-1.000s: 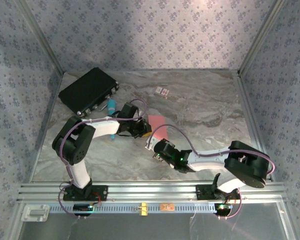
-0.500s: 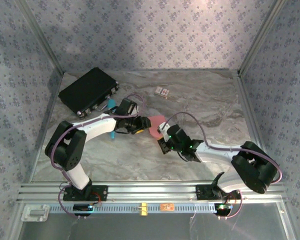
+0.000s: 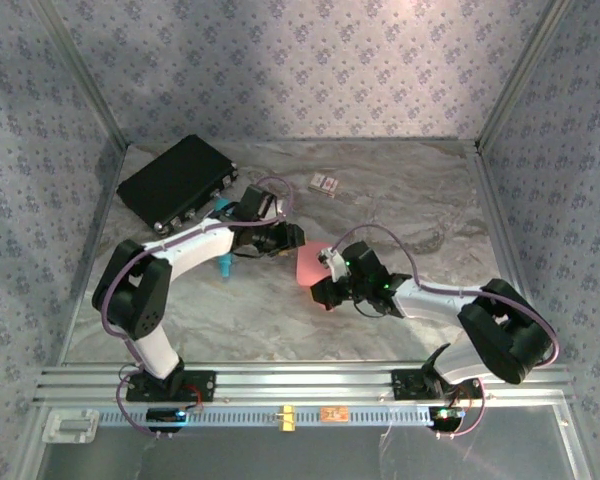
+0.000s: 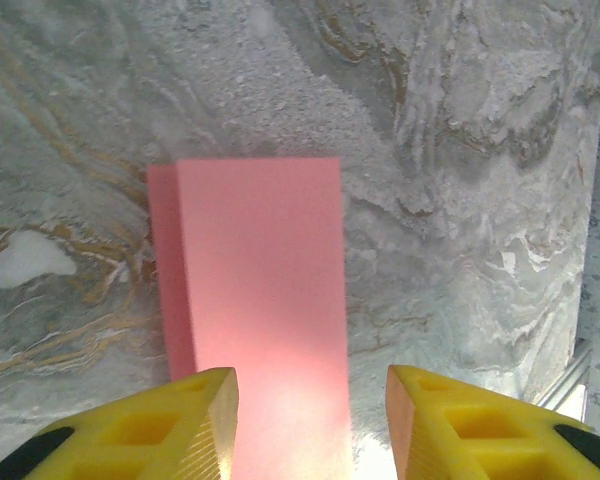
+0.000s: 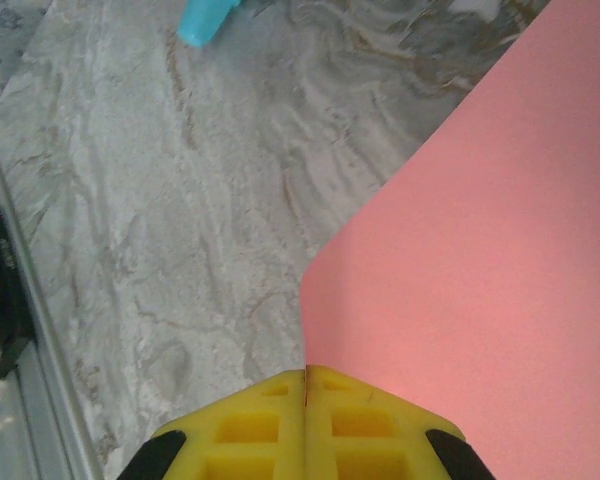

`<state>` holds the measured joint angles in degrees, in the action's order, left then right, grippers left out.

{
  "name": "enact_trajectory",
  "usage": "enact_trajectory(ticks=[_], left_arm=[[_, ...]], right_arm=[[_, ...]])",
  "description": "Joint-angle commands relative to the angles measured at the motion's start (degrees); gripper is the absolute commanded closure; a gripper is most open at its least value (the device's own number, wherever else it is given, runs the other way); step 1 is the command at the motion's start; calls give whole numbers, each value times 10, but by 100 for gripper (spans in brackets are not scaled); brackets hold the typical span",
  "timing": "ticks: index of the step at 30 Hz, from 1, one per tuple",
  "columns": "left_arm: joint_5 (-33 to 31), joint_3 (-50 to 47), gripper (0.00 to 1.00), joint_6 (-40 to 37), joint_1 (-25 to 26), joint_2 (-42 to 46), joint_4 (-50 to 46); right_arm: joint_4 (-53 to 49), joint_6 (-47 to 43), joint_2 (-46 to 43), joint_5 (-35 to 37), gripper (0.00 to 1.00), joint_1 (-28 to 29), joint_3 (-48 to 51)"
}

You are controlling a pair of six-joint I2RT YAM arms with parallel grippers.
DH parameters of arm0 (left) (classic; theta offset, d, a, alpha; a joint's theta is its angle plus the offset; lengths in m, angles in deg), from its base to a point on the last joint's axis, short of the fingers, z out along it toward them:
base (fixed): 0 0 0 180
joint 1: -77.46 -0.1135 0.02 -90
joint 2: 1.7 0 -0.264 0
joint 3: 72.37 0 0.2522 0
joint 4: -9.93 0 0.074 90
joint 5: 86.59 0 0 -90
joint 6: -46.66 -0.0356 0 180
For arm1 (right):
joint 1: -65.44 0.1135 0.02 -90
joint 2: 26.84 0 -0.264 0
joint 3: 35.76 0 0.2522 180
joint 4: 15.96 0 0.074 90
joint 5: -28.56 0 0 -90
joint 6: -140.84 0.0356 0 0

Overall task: Fold a paper plane with a square sheet of paper (pick it up from the middle)
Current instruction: Third fold the triangle at the center of the table.

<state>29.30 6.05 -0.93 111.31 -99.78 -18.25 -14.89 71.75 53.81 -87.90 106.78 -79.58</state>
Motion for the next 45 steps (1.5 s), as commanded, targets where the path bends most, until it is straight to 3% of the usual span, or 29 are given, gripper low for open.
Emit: enact_trajectory(ticks=[1,9,16,26,35,45], left_arm=[[35,29,60,-22,-2,-21,-8],[71,90,77,-44,15,-110,-30],[63,132,83,-63,30,-183,-52],[28,111,86,-94,32,-219,-72],[29,103,86,-95,33,-219,-70],[27,102,86,-94,33,-214,-69]], right_arm=[[11,14,5,-41,99,0,-12],[25,8,10,-41,99,-2,6],[29,7,20,-46,99,-3,9],[13,7,32,-12,99,-8,9],[-23,-10,36,13,98,-47,-5],[-44,-13,57,61,98,-45,-18]])
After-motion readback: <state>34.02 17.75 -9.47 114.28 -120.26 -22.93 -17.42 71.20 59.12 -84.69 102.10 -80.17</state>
